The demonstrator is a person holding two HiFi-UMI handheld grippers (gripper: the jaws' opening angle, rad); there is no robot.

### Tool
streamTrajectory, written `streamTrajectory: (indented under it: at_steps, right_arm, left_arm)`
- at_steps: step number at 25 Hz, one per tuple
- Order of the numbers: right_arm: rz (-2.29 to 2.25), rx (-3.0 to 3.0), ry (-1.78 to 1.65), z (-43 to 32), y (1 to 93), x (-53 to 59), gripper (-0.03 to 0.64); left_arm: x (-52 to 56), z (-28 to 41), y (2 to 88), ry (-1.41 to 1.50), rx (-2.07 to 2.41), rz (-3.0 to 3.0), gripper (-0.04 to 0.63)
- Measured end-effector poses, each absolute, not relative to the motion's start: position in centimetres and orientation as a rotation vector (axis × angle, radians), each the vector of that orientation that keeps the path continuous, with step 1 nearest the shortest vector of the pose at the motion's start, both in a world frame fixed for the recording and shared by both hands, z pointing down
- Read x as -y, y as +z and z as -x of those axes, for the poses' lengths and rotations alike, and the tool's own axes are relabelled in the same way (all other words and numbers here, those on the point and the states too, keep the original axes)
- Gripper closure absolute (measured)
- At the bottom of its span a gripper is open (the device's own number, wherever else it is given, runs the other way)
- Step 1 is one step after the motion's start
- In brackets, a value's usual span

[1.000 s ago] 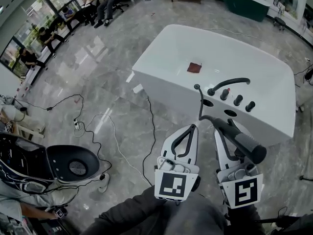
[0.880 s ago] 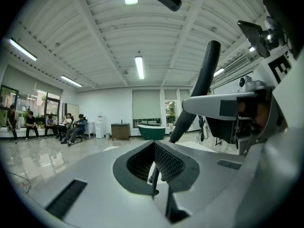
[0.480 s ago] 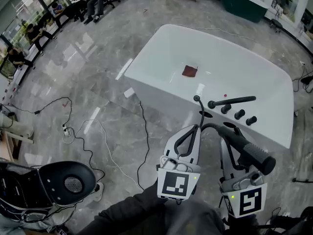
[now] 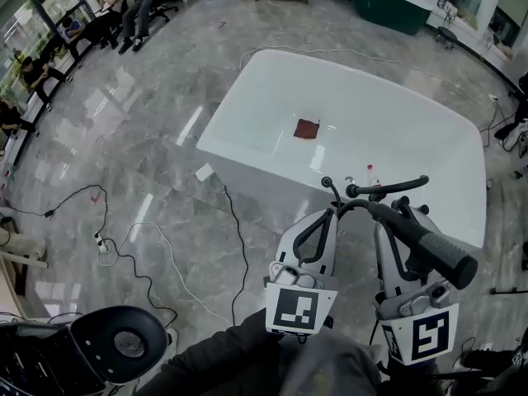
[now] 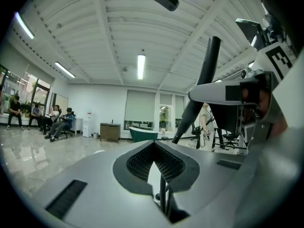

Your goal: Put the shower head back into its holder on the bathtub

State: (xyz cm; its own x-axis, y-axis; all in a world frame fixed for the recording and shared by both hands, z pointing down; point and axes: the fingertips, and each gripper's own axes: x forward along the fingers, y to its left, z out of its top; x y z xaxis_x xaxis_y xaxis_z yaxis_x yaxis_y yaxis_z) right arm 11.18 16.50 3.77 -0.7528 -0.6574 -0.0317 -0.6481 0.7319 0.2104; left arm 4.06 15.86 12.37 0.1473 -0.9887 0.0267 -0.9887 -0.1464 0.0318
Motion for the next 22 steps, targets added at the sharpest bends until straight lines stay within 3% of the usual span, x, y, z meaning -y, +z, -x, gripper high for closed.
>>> streamTrajectory:
  at_steps: [11,22]
  right_arm:
    - [-1.144,2.885,-0.522,-5.7,-2.3,-14.0,0.474]
    - [-1.184,2.885,-0.575,-5.5,-3.5,-10.5,0.474]
  left_arm:
    - [-13.9,1.3,10.9,-0.082,2.006,-2.369,0.592]
    - [-11.2,2.5,10.3,-0.092,2.035,-2.364,0.592]
